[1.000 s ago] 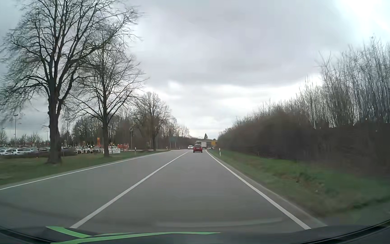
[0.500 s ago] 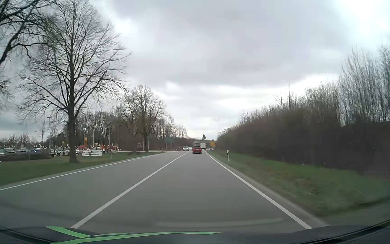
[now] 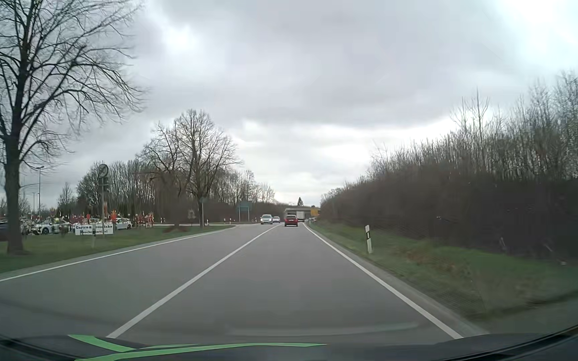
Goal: Follow the waypoints while adhering to traffic rules and regulations
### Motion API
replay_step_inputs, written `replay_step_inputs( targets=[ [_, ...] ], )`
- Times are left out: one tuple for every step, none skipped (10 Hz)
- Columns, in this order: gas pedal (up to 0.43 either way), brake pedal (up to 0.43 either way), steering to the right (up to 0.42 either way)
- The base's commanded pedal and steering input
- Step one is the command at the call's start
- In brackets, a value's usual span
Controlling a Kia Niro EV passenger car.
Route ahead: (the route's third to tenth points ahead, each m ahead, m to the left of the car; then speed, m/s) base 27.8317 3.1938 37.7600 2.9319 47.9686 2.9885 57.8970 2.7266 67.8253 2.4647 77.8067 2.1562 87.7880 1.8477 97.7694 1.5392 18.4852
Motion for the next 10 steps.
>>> replay_step_inputs(
  targets=[
    [0.138,0.0,0.003],
    [0.138,0.0,0.003],
    [0.138,0.0,0.003],
    [0.15,0.0,0.003],
    [0.15,0.0,0.003],
    [0.15,0.0,0.003],
    [0.15,0.0,0.003],
    [0.15,0.0,0.002],
    [0.157,0.0,0.002],
    [0.157,0.0,0.002]
  ],
)
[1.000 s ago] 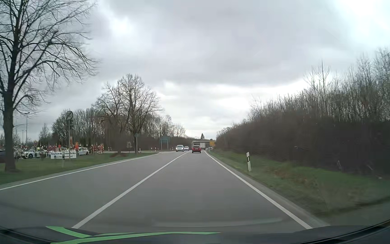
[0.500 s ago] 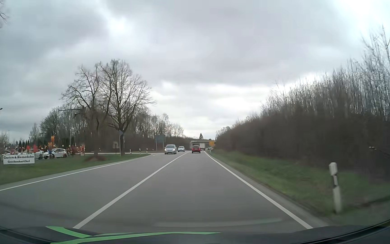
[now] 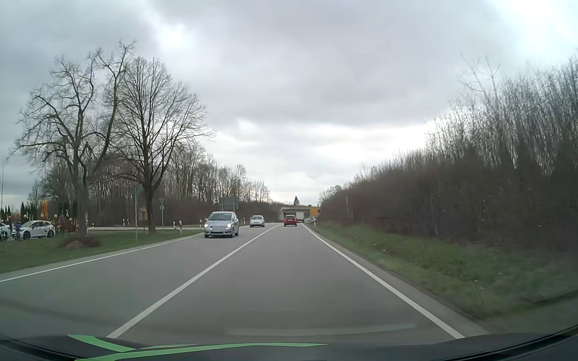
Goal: Follow the waypoints while adhering to traffic rules and regulations
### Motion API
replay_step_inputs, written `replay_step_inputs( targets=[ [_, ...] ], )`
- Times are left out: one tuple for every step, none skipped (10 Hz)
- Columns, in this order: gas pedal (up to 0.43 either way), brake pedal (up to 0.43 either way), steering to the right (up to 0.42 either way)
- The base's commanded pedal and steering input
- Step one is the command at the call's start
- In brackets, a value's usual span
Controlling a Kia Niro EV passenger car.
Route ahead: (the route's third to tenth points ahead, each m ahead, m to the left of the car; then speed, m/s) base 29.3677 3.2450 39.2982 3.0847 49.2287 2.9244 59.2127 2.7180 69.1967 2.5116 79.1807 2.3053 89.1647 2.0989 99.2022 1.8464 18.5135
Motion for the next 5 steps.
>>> replay_step_inputs(
  targets=[
    [0.157,0.0,0.002],
    [0.157,0.0,0.002],
    [0.157,0.0,0.002],
    [0.169,0.0,0.002],
    [0.169,0.0,0.002]
  ],
)
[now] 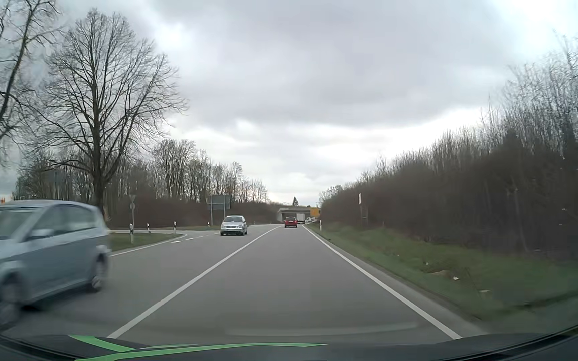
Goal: Follow the waypoints while adhering to traffic rules and regulations
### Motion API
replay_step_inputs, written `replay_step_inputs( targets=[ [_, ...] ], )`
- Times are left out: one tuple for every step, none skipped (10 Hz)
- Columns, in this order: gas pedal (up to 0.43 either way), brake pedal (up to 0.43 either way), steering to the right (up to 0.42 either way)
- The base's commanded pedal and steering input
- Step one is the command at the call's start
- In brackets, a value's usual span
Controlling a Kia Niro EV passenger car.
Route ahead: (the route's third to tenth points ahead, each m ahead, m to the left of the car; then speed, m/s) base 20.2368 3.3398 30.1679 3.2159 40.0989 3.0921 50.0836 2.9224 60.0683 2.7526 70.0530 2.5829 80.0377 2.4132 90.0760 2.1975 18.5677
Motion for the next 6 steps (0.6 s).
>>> replay_step_inputs(
  targets=[
    [0.169,0.0,0.002],
    [0.169,0.0,0.002],
    [0.169,0.0,0.002],
    [0.169,0.0,0.002],
    [0.169,0.0,0.002],
    [0.169,0.0,0.002]
  ],
)
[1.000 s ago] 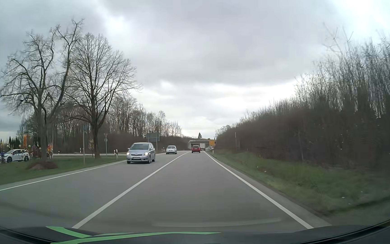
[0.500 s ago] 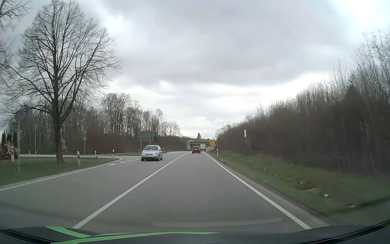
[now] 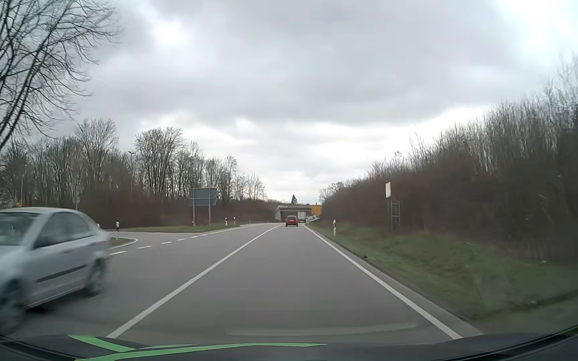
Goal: Follow the waypoints while adhering to traffic rules and regulations
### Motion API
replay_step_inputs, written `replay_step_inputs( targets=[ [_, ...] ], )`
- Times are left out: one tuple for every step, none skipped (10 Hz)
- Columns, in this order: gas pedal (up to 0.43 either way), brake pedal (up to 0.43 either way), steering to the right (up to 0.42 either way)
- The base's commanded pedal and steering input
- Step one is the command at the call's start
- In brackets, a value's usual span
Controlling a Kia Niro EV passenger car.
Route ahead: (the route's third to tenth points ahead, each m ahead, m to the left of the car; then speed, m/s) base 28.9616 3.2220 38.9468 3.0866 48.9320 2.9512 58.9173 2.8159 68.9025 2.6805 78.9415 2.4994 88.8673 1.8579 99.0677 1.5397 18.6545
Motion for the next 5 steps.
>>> replay_step_inputs(
  targets=[
    [0.169,0.0,0.002],
    [0.169,0.0,0.002],
    [0.169,0.0,0.002],
    [0.169,0.0,0.002],
    [0.169,0.0,0.002]
  ],
)
